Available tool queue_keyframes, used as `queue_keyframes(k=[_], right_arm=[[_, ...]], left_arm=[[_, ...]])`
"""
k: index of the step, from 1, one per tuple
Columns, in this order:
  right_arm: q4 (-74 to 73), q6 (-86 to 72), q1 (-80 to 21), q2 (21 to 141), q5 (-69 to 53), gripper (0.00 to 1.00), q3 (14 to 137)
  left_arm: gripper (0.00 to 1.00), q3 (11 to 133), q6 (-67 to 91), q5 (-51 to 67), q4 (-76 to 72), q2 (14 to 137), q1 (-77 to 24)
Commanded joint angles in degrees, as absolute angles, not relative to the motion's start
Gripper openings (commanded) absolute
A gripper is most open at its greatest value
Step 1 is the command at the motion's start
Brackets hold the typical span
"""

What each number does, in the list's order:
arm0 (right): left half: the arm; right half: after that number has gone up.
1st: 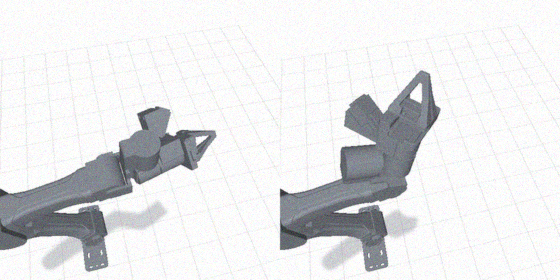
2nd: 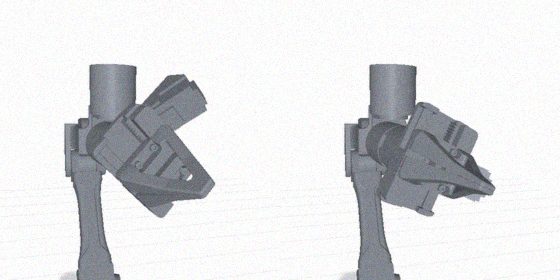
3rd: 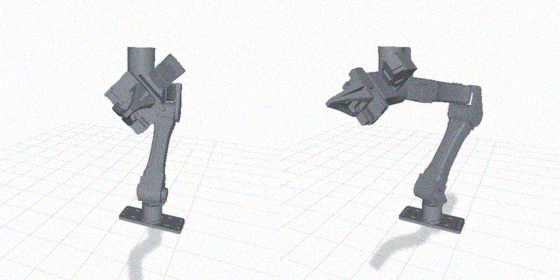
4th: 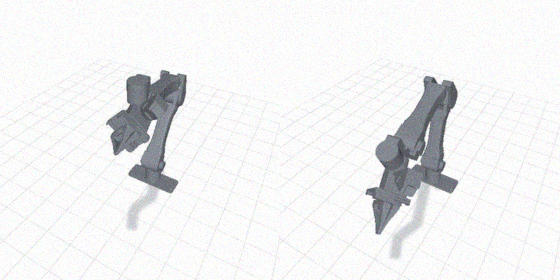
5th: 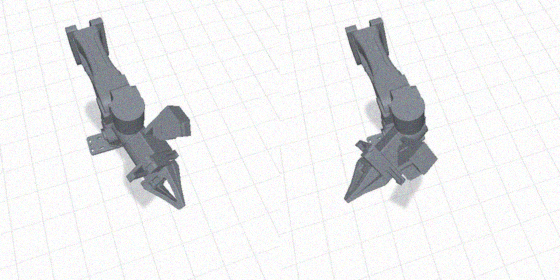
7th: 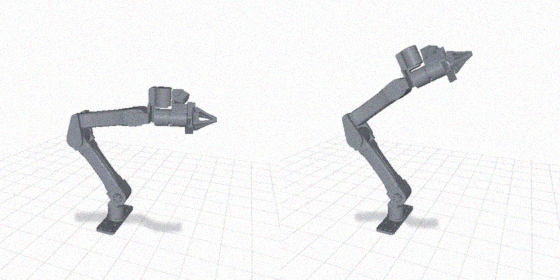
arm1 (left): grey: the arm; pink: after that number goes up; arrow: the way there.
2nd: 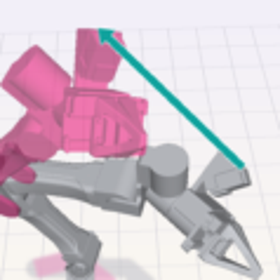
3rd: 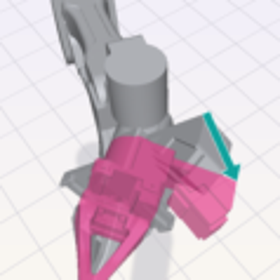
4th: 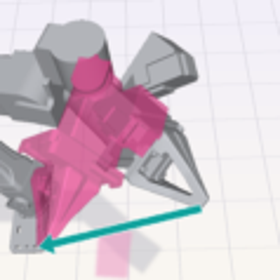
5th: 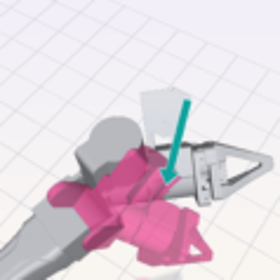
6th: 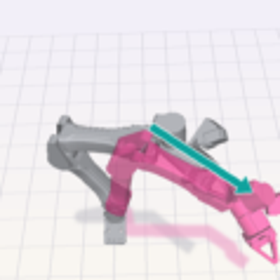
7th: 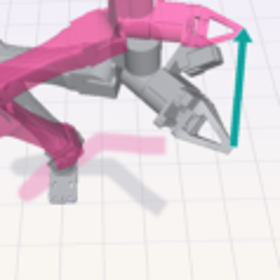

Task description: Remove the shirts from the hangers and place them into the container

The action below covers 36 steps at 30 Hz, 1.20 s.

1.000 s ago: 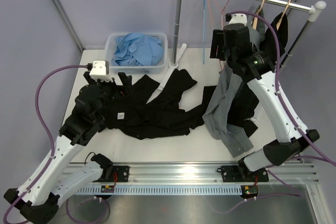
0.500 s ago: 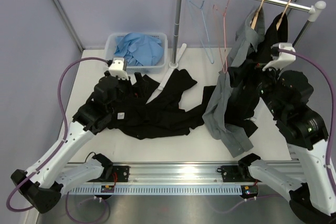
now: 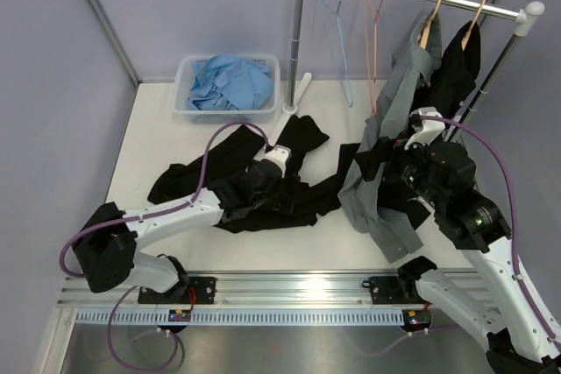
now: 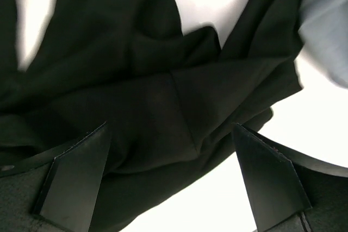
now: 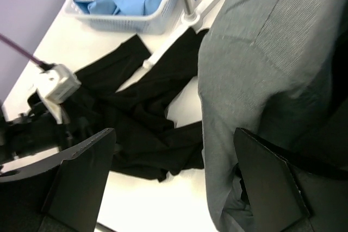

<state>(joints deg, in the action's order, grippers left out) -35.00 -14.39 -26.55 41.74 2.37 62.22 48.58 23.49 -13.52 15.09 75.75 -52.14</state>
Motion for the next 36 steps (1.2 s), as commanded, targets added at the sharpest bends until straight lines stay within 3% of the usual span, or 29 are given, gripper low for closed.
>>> queue_keyframes(k=[1,9,16,18,22,23,25,26,27,36], right_arm=[[-32.26,-14.5,-26.37,40.0,-2.37,0.99,61.0],[-32.26,-13.01,-26.37,37.36,-2.73,0.99,59.42],[-32.08,-12.57,-26.37,37.18,-2.9,0.99,58.54],[-32.08,-12.57,-26.37,37.18,-2.9,0.99,58.45],[-31.9,-12.48,-26.37,37.0,-2.72,0.99,58.27],[-31.82,-12.39,-26.37,37.0,-2.81,1.0,58.27],[-31.64,-12.48,-26.37,36.91,-2.9,0.99,58.18],[-31.73,-12.39,-26.37,36.91,-2.9,0.99,58.1],[-31.82,-12.39,-26.37,36.91,-2.99,1.0,58.1],[-32.08,-12.48,-26.37,36.48,-3.61,0.99,58.27]], left_arm=[[0.99,48.95,24.26,-15.89,5.37,79.44,-54.66],[0.99,53.0,25.04,-24.16,5.97,93.4,-56.78],[0.97,57.92,33.65,-35.06,16.69,102.03,-56.43],[0.89,57.22,36.02,-35.59,18.19,102.3,-56.16],[0.57,54.42,39.37,-35.42,18.81,100.38,-54.06],[0.4,53.8,39.98,-35.33,18.81,99.07,-53.53],[0.21,51.43,41.22,-36.12,18.81,97.04,-52.12],[0.04,50.63,41.48,-36.82,19.16,94.42,-51.95],[0.0,49.93,41.92,-37.52,19.6,92.92,-51.77],[0.0,52.28,35.97,-40.17,28.74,65.52,-40.9]])
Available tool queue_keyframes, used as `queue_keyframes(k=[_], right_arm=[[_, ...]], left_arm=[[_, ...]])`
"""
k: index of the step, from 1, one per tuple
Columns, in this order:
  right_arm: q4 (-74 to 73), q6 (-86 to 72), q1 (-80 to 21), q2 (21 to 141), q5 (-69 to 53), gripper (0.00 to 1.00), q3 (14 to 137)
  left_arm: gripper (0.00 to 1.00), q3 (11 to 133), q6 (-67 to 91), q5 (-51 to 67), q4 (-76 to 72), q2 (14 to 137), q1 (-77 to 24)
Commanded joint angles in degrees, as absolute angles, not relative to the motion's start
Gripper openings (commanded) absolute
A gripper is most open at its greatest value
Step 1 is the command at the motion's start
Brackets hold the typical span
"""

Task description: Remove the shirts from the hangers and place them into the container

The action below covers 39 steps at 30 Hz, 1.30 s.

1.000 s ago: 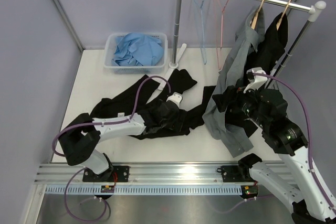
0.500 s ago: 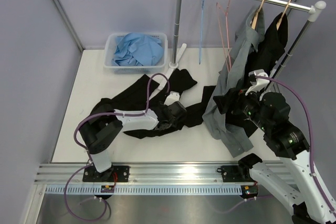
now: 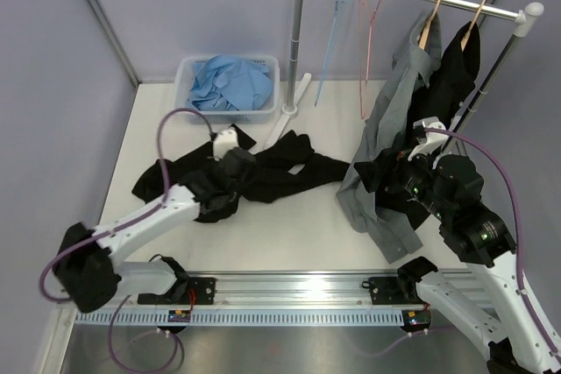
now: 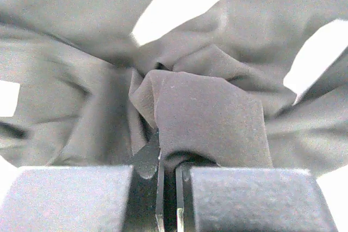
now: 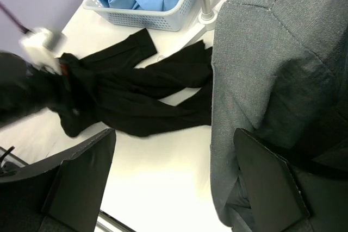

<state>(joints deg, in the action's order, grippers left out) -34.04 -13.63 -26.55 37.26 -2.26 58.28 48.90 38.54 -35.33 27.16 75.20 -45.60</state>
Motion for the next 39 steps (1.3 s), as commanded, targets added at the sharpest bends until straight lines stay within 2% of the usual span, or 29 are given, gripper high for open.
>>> queue_keyframes(k=[1,5,10,16,17,20,26,29,34,39], right_arm=[[-32.08,-12.57,-26.37,36.39,-3.6,0.99,58.27],[-32.17,-12.66,-26.37,36.3,-4.04,0.99,58.36],[-31.91,-12.57,-26.37,36.91,-4.39,0.99,58.45],[-31.55,-12.83,-26.37,37.53,-5.27,0.99,58.54],[-31.64,-12.83,-26.37,37.62,-5.01,0.99,58.36],[-31.64,-12.74,-26.37,37.53,-4.48,0.99,58.18],[-31.64,-12.31,-26.37,37.44,-3.69,1.0,57.66],[-31.38,-12.13,-26.37,37.53,-3.6,1.0,57.13],[-31.03,-12.04,-26.45,38.14,-3.69,0.99,56.34],[-30.94,-12.04,-26.45,38.58,-3.78,0.99,55.9]], left_arm=[[0.0,53.51,34.56,-40.17,29.18,63.65,-39.39],[0.0,63.61,26.73,-40.69,30.59,60.73,-33.23],[0.0,84.08,17.94,-37.72,30.41,67.57,-27.43],[0.0,111.67,9.94,-34.9,30.5,84.62,-23.82],[0.0,119.63,8.28,-34.72,30.41,89.08,-23.56],[0.0,131.18,5.63,-35.07,27.09,94.9,-22.68],[0.0,124.64,-4.47,-38.4,0.46,99.57,-20.92],[0.01,123.75,-4.75,-38.93,-2.98,103.78,-19.08],[0.01,115.68,-4.57,-40.33,-8.34,109.15,-15.82],[0.01,115.58,4.03,-39.64,-2.73,115.21,-11.0]])
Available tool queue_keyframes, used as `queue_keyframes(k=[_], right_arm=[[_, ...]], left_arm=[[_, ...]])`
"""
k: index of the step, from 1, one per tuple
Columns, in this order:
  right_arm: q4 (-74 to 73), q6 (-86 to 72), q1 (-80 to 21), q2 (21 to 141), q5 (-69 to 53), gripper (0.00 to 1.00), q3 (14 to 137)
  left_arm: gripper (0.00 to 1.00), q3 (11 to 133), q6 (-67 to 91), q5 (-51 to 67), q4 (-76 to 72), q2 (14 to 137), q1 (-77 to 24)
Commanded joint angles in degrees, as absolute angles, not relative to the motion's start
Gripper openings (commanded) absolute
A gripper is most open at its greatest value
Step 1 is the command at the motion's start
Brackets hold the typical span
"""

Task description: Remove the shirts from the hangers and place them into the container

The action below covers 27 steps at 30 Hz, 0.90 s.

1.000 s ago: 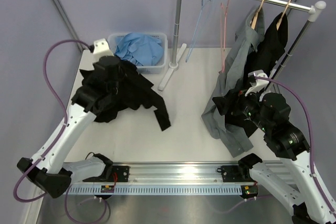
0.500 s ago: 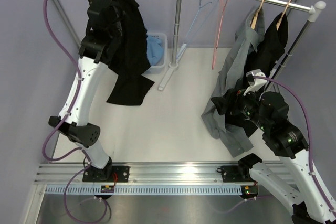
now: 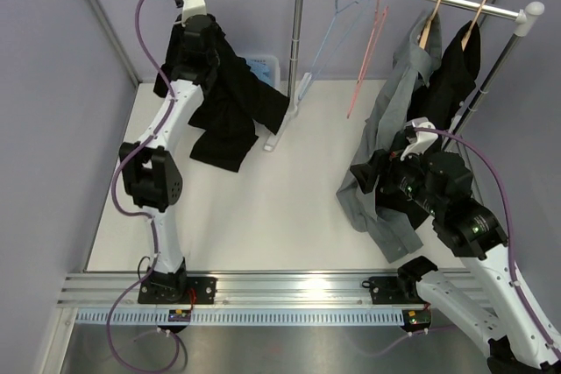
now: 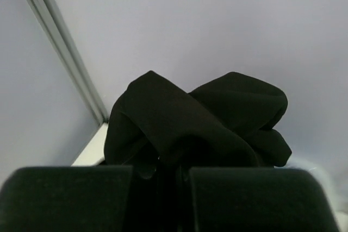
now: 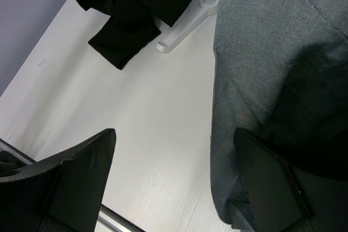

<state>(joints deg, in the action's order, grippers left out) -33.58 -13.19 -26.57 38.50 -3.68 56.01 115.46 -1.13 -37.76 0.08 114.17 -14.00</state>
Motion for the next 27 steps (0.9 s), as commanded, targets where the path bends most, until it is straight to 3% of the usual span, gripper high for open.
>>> queue_keyframes(k=[1,22,27], right_arm=[[-30.94,-12.04,-26.37,38.67,-3.78,1.0,55.9],[-29.97,-12.13,-26.37,40.43,-4.31,1.0,55.55],[-29.97,-12.13,-26.37,40.96,-4.31,1.0,55.55]], left_arm=[[0.01,115.75,5.78,-39.29,-0.9,115.49,-10.12],[0.01,118.47,20.56,-45.97,4.57,109.16,1.67],[0.01,121.37,20.57,-37.63,3.79,110.3,0.62]])
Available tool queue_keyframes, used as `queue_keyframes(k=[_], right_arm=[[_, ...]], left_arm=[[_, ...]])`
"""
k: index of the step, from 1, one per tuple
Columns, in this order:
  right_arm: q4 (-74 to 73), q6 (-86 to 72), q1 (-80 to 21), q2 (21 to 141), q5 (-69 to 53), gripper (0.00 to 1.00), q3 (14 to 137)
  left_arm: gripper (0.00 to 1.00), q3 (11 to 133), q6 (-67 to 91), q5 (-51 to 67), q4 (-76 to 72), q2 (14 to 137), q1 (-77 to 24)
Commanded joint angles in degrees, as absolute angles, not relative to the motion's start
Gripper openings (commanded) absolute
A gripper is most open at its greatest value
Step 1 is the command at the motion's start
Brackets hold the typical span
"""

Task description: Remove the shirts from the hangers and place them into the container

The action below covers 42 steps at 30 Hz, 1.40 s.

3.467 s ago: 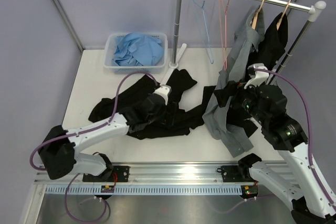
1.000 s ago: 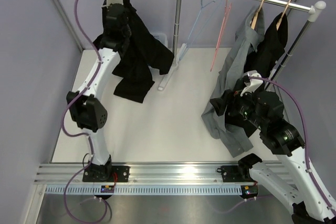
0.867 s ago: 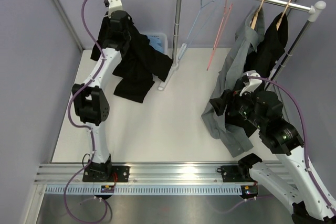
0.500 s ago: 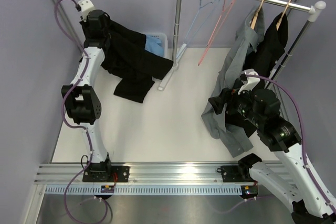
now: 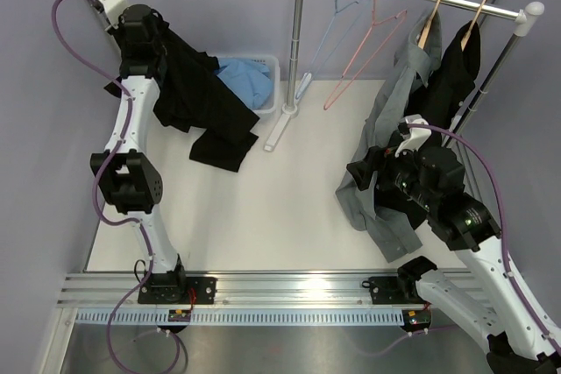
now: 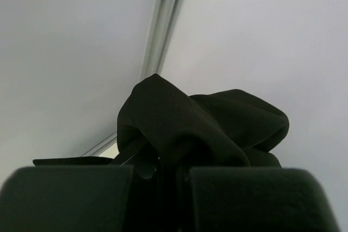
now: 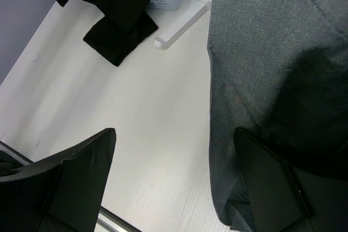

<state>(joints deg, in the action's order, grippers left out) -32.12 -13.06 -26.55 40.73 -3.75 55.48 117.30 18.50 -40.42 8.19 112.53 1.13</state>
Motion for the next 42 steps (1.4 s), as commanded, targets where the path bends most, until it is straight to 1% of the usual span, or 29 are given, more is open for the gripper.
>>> queue_keyframes(k=[1,5,11,15,18,20,23,24,26,27,33,37,38,40,41,42], right_arm=[[-29.88,-12.13,-26.37,41.04,-4.31,0.99,55.55],[-29.18,-12.13,-26.37,41.48,-4.74,0.99,55.28],[-29.09,-12.3,-26.37,41.05,-4.83,0.99,54.93],[-29.18,-12.3,-26.37,41.04,-4.83,0.99,54.84],[-29.0,-12.39,-26.37,41.13,-4.92,1.0,54.58],[-28.74,-12.48,-26.37,41.22,-5.1,1.0,54.41],[-28.48,-12.57,-26.37,41.57,-5.45,0.99,54.23],[-28.39,-12.66,-26.37,41.75,-5.45,1.0,54.14],[-28.13,-12.74,-26.37,42.27,-5.54,0.99,53.97],[-28.13,-12.74,-26.37,42.45,-5.54,1.0,53.96],[-27.77,-12.83,-26.37,43.42,-5.54,0.99,53.88],[-27.86,-12.83,-26.37,43.77,-5.54,1.0,53.79],[-27.77,-12.83,-26.37,43.77,-5.54,1.0,53.79],[-27.77,-12.83,-26.37,43.77,-5.71,1.0,53.79],[-27.77,-12.92,-26.37,43.86,-5.71,0.99,53.79],[-27.86,-12.92,-26.37,43.68,-5.8,0.99,53.88]], left_arm=[[0.01,121.12,19.09,-36.83,2.74,110.22,0.44],[0.01,116.2,9.43,-33.14,-4.38,110.13,-5.61],[0.01,111.63,6.68,-28.13,-5.71,112.84,-12.29],[0.01,107.5,9.39,-24.01,-5.71,113.91,-14.94],[0.01,102.58,14.58,-22.16,-5.02,113.99,-15.29],[0.01,100.38,16.51,-22.59,-3.79,114.69,-15.29],[0.01,101.33,17.57,-22.76,-0.18,117.85,-14.68],[0.01,101.77,18.1,-21.98,2.87,118.73,-14.33],[0.03,102.22,20.2,-20.31,4.3,121.11,-13.11],[0.06,102.83,20.74,-17.87,5.52,121.81,-12.75],[0.13,110.64,24.17,-11.44,15.98,130.07,-10.73],[0.22,111.1,24.87,-6.87,17.58,132.54,-10.28],[0.31,111.18,24.26,-5.81,17.49,132.63,-10.28],[0.43,110.92,23.04,-3.35,17.49,131.93,-10.28],[0.55,110.74,22.68,-3.25,17.49,131.23,-10.37],[0.61,110.57,22.24,-3.51,17.4,128.96,-10.28]])
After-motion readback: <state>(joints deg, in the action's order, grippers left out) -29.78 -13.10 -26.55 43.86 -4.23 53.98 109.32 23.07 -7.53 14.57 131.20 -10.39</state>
